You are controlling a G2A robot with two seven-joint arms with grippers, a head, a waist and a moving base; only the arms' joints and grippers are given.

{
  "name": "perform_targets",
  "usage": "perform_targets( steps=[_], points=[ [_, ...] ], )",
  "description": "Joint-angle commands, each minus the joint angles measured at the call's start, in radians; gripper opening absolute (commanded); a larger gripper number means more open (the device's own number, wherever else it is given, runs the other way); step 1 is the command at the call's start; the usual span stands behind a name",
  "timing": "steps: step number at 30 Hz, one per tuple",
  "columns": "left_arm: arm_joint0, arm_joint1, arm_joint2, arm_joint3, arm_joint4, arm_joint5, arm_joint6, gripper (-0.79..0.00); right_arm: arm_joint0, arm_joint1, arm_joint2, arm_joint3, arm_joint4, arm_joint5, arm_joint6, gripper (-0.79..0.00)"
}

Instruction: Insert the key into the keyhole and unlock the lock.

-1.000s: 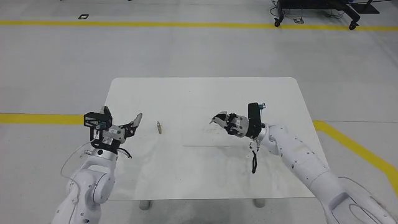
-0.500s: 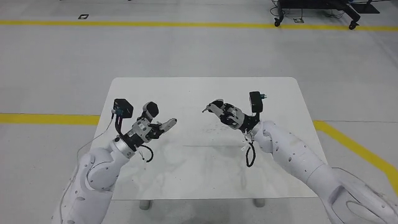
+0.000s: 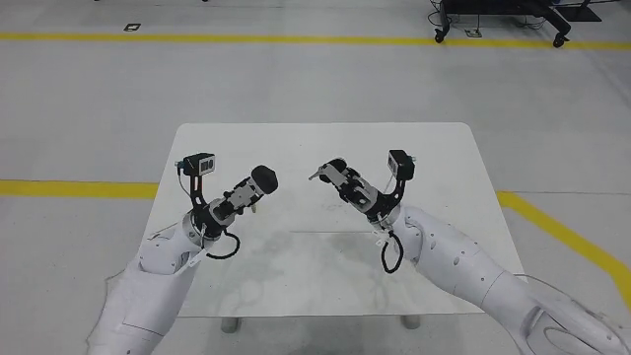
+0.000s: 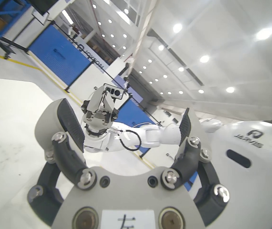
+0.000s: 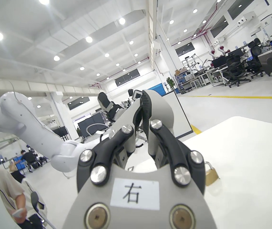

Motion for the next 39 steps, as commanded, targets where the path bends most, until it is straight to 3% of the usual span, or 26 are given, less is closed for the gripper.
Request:
perform_targets(
  steps=[1, 7, 11, 14, 15, 16, 19, 29, 35, 39],
  points=[
    [-0.042, 0.0, 0.016, 0.048, -0.028, 0.008, -0.053, -0.04, 0.008, 0.005, -0.019, -0.009, 0.105, 0.0, 0.066, -0.785],
    [-0.109, -0.014, 0.105, 0.116, 0.073, -0.043, -0.003, -0.046, 0.011, 0.019, -0.032, -0.055, 0.294, 0.0, 0.226, -0.785],
    [-0.139, -0.024, 0.155, 0.142, 0.156, -0.084, 0.038, -0.092, 0.002, 0.02, -0.015, -0.055, 0.351, 0.0, 0.305, -0.785],
    [-0.154, -0.03, 0.17, 0.159, 0.193, -0.109, 0.067, -0.215, -0.003, 0.016, 0.003, -0.044, 0.375, 0.0, 0.354, -0.785],
    [-0.158, -0.032, 0.172, 0.162, 0.206, -0.122, 0.078, -0.354, -0.005, 0.014, 0.01, -0.042, 0.379, 0.0, 0.365, -0.785],
    [-0.16, -0.033, 0.172, 0.166, 0.221, -0.134, 0.089, -0.428, -0.008, 0.012, 0.018, -0.04, 0.382, 0.0, 0.373, -0.785],
    [-0.159, -0.036, 0.173, 0.167, 0.254, -0.141, 0.123, -0.523, -0.017, 0.005, 0.04, -0.03, 0.386, 0.0, 0.394, -0.785],
    [-0.159, -0.041, 0.183, 0.171, 0.324, -0.138, 0.188, -0.48, -0.04, -0.023, 0.089, -0.015, 0.453, 0.0, 0.536, -0.785],
    [-0.167, -0.044, 0.196, 0.175, 0.349, -0.133, 0.21, -0.502, -0.052, -0.044, 0.124, -0.004, 0.493, 0.0, 0.619, -0.785],
    [-0.171, -0.046, 0.202, 0.178, 0.372, -0.133, 0.224, -0.563, -0.063, -0.057, 0.15, 0.004, 0.51, 0.0, 0.669, -0.785]
  ],
)
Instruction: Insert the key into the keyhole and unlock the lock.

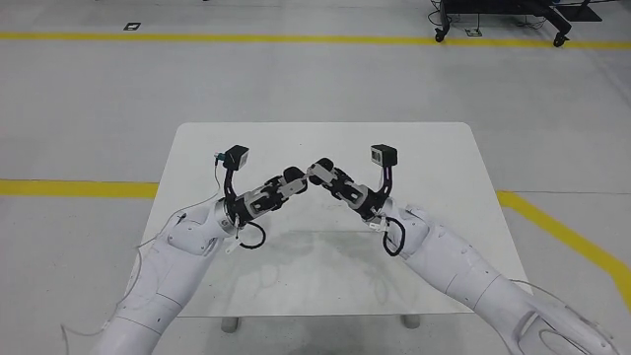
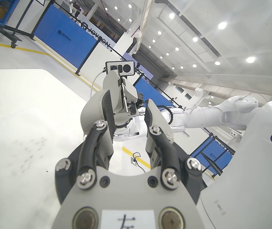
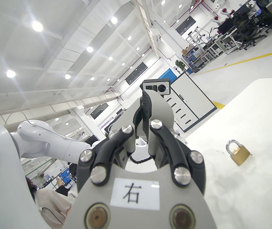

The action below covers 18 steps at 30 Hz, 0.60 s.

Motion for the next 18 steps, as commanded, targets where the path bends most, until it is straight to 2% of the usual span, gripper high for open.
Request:
perform_targets(
  steps=[1, 4, 5, 9, 10, 11, 18],
  points=[
    [-0.001, -0.001, 0.003, 0.002, 0.007, 0.001, 0.011, -0.6, -0.006, -0.007, 0.013, 0.005, 0.007, 0.0, 0.026, -0.785],
    [-0.001, -0.003, 0.005, 0.004, -0.004, 0.003, 0.033, -0.693, -0.014, -0.016, 0.033, 0.008, 0.024, 0.0, 0.065, -0.785],
    [-0.001, -0.003, 0.005, 0.004, -0.005, 0.002, 0.033, -0.773, -0.017, -0.019, 0.039, 0.009, 0.033, 0.0, 0.08, -0.785],
    [0.0, -0.001, 0.003, 0.008, -0.016, 0.003, 0.04, -0.785, -0.029, -0.031, 0.07, 0.012, 0.069, 0.0, 0.143, -0.785],
    [0.0, -0.001, 0.001, 0.008, -0.02, 0.003, 0.042, -0.785, -0.03, -0.033, 0.077, 0.013, 0.067, 0.0, 0.166, -0.496],
    [0.0, 0.0, -0.001, 0.008, -0.022, 0.003, 0.042, -0.785, -0.032, -0.035, 0.085, 0.012, 0.066, 0.0, 0.185, 0.0],
    [0.015, 0.014, -0.04, -0.014, -0.048, 0.009, 0.025, -0.785, -0.032, -0.035, 0.085, 0.012, 0.066, 0.0, 0.185, 0.0]
  ],
)
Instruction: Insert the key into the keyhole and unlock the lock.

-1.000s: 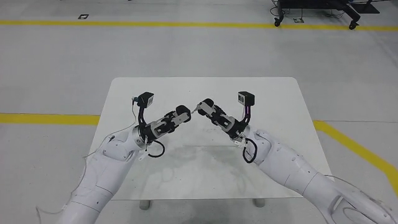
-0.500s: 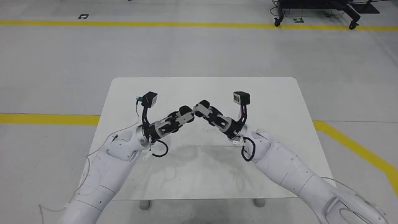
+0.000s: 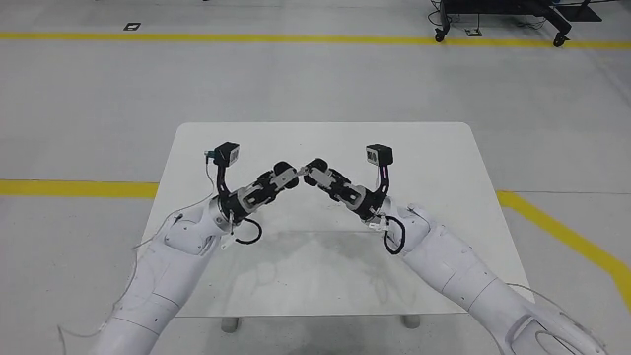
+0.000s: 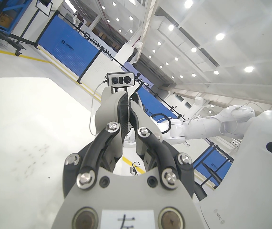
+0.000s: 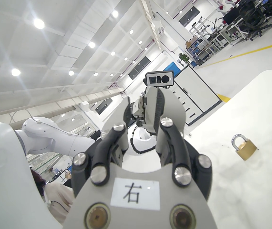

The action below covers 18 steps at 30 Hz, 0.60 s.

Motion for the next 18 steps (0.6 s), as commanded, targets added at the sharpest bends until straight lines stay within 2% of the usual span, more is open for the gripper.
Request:
perform_targets(
  steps=[1, 4, 10, 13, 16, 18],
  points=[
    [0.008, 0.008, -0.021, -0.014, -0.01, 0.005, -0.016, -0.785, 0.0, 0.0, 0.0, 0.0, 0.0, 0.0, 0.0, 0.0],
    [0.021, 0.022, -0.057, -0.037, -0.03, 0.02, -0.053, -0.785, 0.0, 0.0, 0.0, 0.0, 0.0, 0.0, 0.0, 0.0],
    [0.02, 0.053, -0.112, -0.062, -0.014, 0.096, -0.196, -0.785, 0.0, 0.0, 0.001, -0.001, -0.008, 0.005, 0.003, 0.0],
    [0.024, 0.066, -0.133, -0.072, -0.003, 0.104, -0.266, -0.785, 0.011, 0.015, 0.049, -0.015, -0.218, 0.078, 0.017, 0.0],
    [0.027, 0.078, -0.14, -0.081, 0.004, 0.126, -0.297, -0.785, -0.021, 0.037, 0.106, -0.06, -0.411, 0.191, -0.003, 0.0],
    [0.035, 0.083, -0.119, -0.11, -0.025, 0.13, -0.301, -0.785, -0.047, 0.052, 0.125, -0.1, -0.486, 0.24, 0.053, 0.0]
  ],
)
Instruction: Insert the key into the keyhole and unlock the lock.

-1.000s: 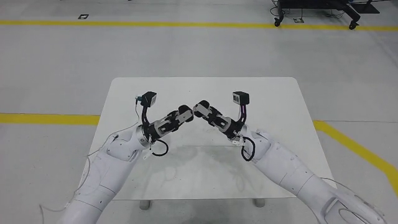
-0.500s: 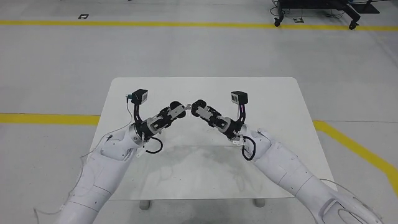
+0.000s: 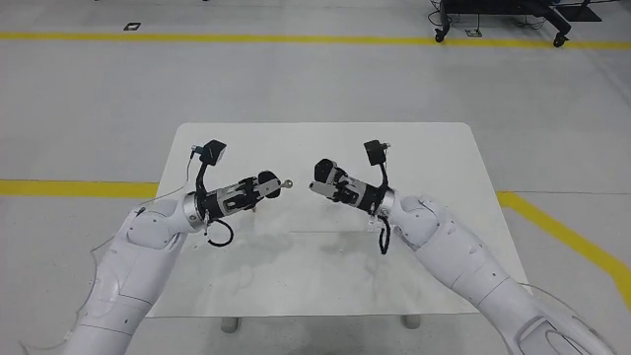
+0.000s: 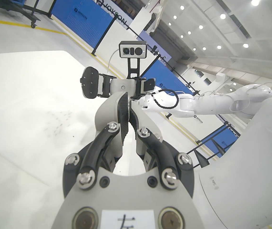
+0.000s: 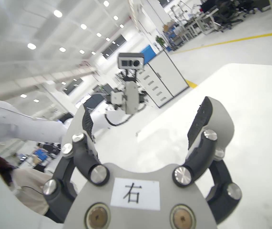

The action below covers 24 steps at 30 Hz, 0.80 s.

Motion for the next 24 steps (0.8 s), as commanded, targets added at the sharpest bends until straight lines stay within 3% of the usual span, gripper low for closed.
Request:
perform_targets(
  steps=[1, 7, 8, 10, 11, 12, 24],
  points=[
    [0.005, 0.007, 0.017, -0.018, -0.003, 0.004, -0.003, -0.785, -0.025, 0.015, 0.022, -0.041, -0.068, 0.048, 0.068, 0.0],
    [-0.008, 0.021, 0.054, -0.002, 0.039, -0.009, 0.01, -0.785, -0.073, 0.046, 0.065, -0.113, 0.057, 0.009, 0.269, 0.0],
    [-0.011, 0.024, 0.057, 0.001, 0.037, -0.01, 0.011, -0.785, -0.075, 0.049, 0.069, -0.118, 0.081, 0.003, 0.297, -0.034],
    [-0.016, 0.031, 0.067, -0.002, 0.034, 0.001, 0.0, -0.785, -0.075, 0.054, 0.075, -0.123, 0.119, -0.005, 0.344, -0.209],
    [-0.018, 0.034, 0.074, -0.005, 0.031, 0.01, -0.009, -0.785, -0.074, 0.055, 0.078, -0.123, 0.136, -0.009, 0.361, -0.369],
    [-0.021, 0.038, 0.082, -0.01, 0.024, 0.023, -0.022, -0.785, -0.073, 0.056, 0.079, -0.123, 0.152, -0.012, 0.375, -0.403],
    [-0.048, 0.069, 0.143, 0.006, 0.028, 0.017, -0.016, -0.785, -0.023, 0.04, 0.028, -0.087, 0.293, -0.038, 0.482, -0.539]
  ],
)
